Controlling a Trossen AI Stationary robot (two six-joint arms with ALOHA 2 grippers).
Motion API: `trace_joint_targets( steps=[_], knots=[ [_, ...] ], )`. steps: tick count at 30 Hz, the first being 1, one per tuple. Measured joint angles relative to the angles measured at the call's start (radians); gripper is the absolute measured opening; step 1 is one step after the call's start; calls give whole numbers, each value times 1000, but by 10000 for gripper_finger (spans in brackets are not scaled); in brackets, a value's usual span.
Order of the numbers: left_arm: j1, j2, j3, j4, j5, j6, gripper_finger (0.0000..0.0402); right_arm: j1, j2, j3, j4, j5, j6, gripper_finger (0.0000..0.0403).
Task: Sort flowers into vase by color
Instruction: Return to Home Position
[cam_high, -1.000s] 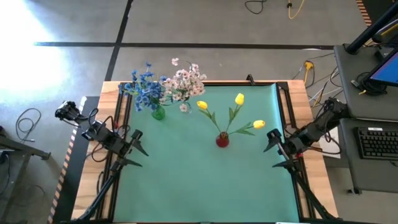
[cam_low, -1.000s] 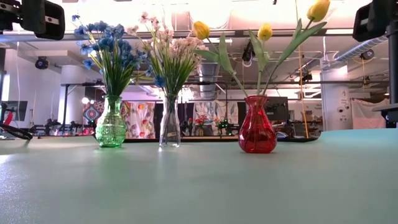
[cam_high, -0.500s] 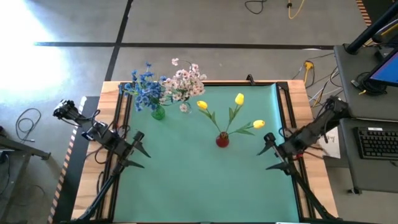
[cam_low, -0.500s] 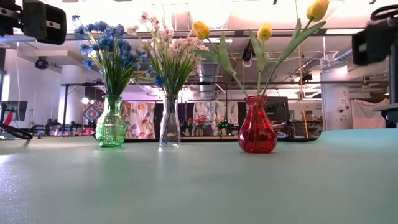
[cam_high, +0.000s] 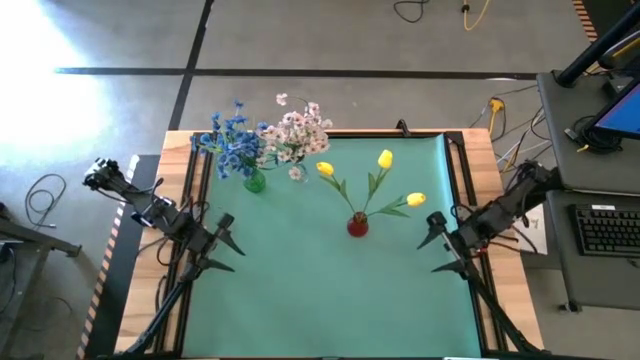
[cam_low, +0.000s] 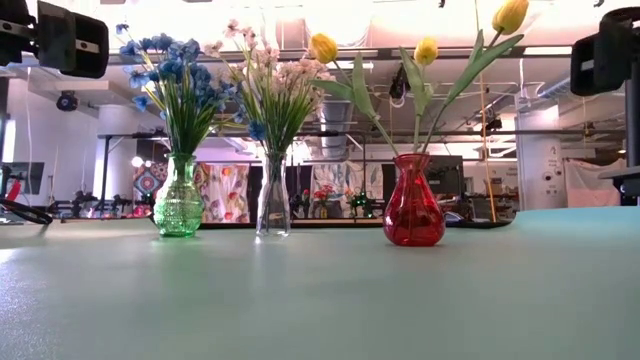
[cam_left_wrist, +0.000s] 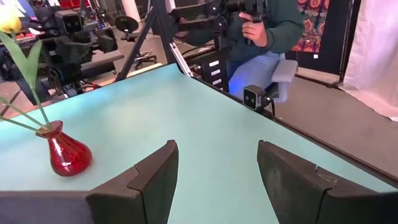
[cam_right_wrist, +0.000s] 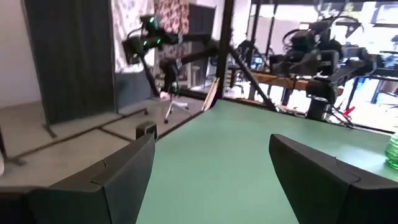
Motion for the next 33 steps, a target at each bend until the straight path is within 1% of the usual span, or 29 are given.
trace_joint_targets(
  steps=[6, 17, 27, 33],
  knots=[
    [0, 21, 0, 1, 1, 0, 205, -7, 0, 0, -4, -30, 2, 309],
    [0, 55, 0, 0, 0, 0, 205, -7, 1, 0, -3, -30, 3, 311],
    [0, 83, 0, 0, 0, 0, 205, -7, 2, 0, -3, -30, 2, 301],
    [0, 98, 0, 0, 0, 0, 205, -7, 2, 0, -3, -30, 2, 308]
  ],
)
